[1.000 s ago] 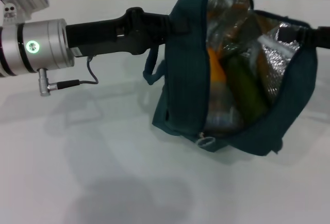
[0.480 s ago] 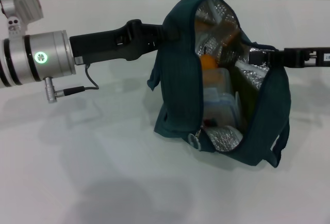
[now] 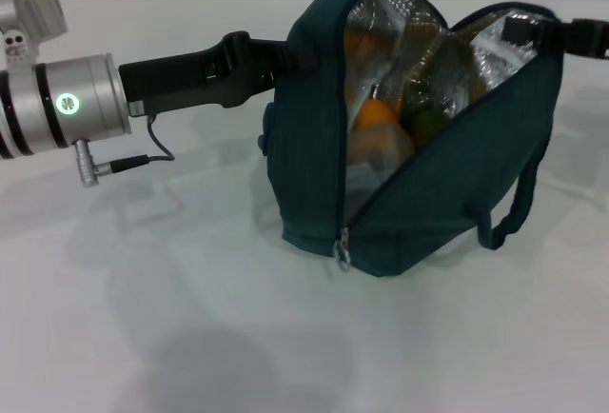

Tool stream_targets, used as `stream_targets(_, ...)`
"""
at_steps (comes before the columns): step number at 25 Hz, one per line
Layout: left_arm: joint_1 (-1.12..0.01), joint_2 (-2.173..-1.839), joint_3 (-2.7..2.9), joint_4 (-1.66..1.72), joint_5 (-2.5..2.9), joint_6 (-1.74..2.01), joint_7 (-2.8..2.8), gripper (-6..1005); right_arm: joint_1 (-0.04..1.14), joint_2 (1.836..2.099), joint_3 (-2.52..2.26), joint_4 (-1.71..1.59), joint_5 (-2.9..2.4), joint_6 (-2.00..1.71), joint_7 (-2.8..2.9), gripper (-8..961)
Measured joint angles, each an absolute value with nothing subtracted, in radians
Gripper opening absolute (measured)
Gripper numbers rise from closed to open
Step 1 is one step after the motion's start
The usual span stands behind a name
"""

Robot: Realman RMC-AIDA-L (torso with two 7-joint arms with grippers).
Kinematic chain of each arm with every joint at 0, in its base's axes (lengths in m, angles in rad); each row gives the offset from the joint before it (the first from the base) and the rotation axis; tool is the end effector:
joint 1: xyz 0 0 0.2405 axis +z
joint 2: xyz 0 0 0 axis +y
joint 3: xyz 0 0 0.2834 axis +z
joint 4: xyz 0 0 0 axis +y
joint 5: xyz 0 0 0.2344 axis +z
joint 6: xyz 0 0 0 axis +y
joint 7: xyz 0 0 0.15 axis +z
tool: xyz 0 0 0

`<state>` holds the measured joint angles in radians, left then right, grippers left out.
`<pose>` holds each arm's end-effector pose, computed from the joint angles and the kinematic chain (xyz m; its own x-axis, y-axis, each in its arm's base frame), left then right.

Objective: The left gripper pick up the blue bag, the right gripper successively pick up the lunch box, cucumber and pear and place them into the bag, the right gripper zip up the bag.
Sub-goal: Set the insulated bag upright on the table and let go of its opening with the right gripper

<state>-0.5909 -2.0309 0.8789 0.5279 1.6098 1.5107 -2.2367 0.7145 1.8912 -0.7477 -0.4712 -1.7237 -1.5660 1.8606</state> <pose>-0.2511 0.3924 -0.0160 0.0865 0.8557 0.5103 0.8072 -0.3604 0.4675 0.2422 0.4317 0.0464 0.4826 -0.5983 -0.6396 -0.6849 -0.7130 0.1501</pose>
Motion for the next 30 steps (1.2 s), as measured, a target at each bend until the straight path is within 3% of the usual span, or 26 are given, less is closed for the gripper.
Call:
stream_targets(8,-0.592,-2.031,0.879,0.528,1.610,1.493,-2.237,67,0.706,1.903,-0.747,-0.477,-1.746,-1.540,1.802,14)
stream_targets(22,-0.579,-2.029,0.866,0.528,1.609,1.486,-2.237,67,0.658,1.898,-0.738,-0.543,-1.668,-1.524,1.778,408)
stream_targets(30,-0.575,-2.029,0.865,0.533,1.609,1.462,-2.236,66,0.610,1.887,-0.729,-0.566,-1.628,-1.601,1.697,577)
